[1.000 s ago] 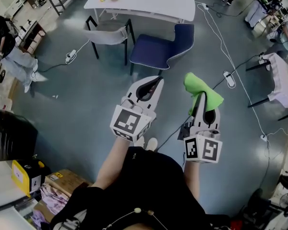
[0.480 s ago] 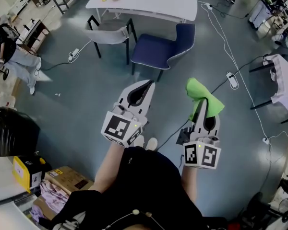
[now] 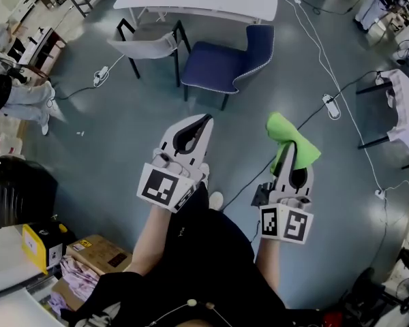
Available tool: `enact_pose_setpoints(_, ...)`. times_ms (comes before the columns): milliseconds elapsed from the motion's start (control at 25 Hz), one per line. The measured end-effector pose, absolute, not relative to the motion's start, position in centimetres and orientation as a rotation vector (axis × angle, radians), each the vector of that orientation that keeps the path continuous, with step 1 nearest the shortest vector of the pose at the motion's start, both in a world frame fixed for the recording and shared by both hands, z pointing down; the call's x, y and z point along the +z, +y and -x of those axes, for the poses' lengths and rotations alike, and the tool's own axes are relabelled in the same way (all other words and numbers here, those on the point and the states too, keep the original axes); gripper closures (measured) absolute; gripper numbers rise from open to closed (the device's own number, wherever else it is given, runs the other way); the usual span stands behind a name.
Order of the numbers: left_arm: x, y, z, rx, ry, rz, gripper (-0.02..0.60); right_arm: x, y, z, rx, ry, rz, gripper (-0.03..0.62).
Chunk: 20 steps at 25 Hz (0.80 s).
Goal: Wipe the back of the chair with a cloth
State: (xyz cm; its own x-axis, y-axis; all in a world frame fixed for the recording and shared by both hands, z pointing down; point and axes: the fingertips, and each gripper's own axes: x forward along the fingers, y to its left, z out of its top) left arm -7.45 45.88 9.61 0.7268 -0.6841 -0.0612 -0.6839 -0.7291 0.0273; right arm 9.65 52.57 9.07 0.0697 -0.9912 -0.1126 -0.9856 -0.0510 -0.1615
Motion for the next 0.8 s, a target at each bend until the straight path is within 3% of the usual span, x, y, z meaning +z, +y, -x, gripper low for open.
enact_pose_setpoints(800,11.7,26.2,6.8,-0.12,-1.106,-2.87,0.58,10.3,34.4,-10.6,-0.03,2.03,2.289,0.576)
